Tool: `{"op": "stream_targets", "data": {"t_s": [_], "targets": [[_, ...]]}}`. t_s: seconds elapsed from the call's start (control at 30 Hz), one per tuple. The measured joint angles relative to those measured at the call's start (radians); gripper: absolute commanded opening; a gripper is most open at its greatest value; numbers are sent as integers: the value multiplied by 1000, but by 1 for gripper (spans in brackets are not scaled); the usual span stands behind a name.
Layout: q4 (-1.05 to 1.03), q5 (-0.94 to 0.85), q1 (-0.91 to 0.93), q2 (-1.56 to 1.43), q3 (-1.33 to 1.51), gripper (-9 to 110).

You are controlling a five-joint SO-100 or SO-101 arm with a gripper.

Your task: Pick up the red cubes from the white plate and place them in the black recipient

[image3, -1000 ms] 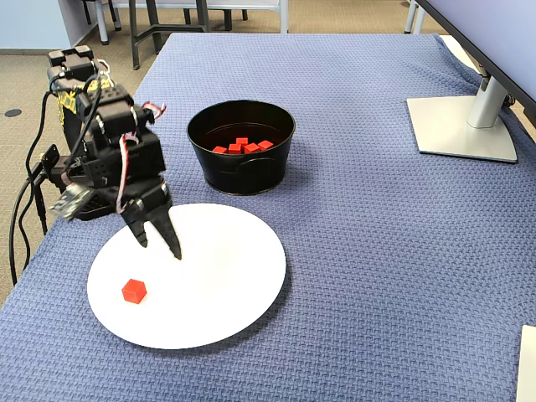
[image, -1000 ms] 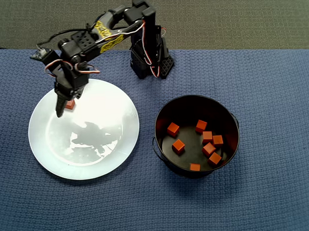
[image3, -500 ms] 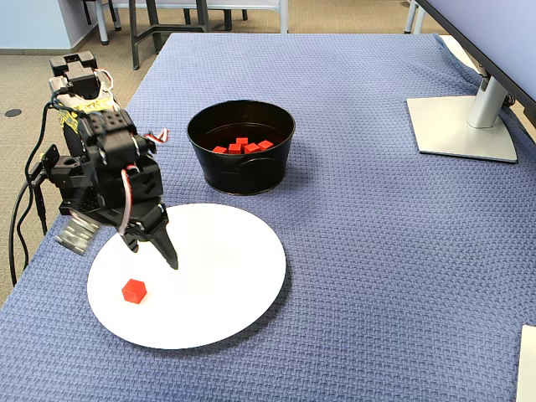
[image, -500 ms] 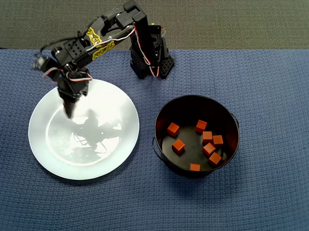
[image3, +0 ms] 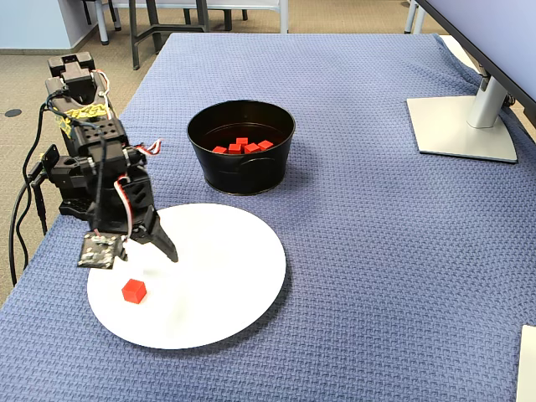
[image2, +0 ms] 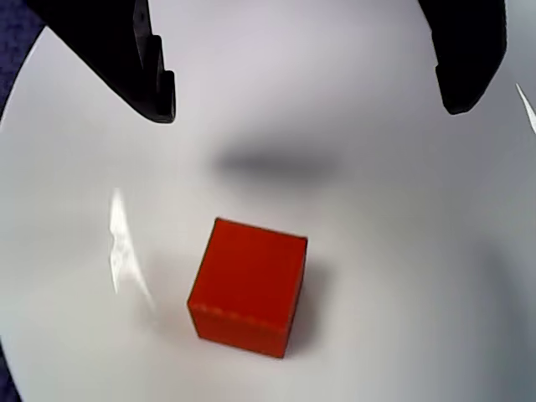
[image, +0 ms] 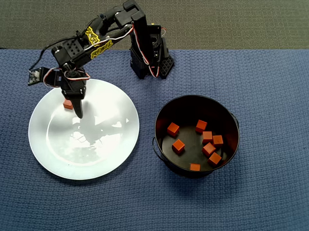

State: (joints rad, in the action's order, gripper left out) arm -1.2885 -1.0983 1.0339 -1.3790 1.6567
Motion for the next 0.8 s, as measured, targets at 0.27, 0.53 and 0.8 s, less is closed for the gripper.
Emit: {"op": "stream_targets", "data": {"t_s": [0.27,0.53,0.8], "targets": [[97,-74,80,26,52,31],[196,-28,97,58,55,29],[229,6,104,86,46,18]]}}
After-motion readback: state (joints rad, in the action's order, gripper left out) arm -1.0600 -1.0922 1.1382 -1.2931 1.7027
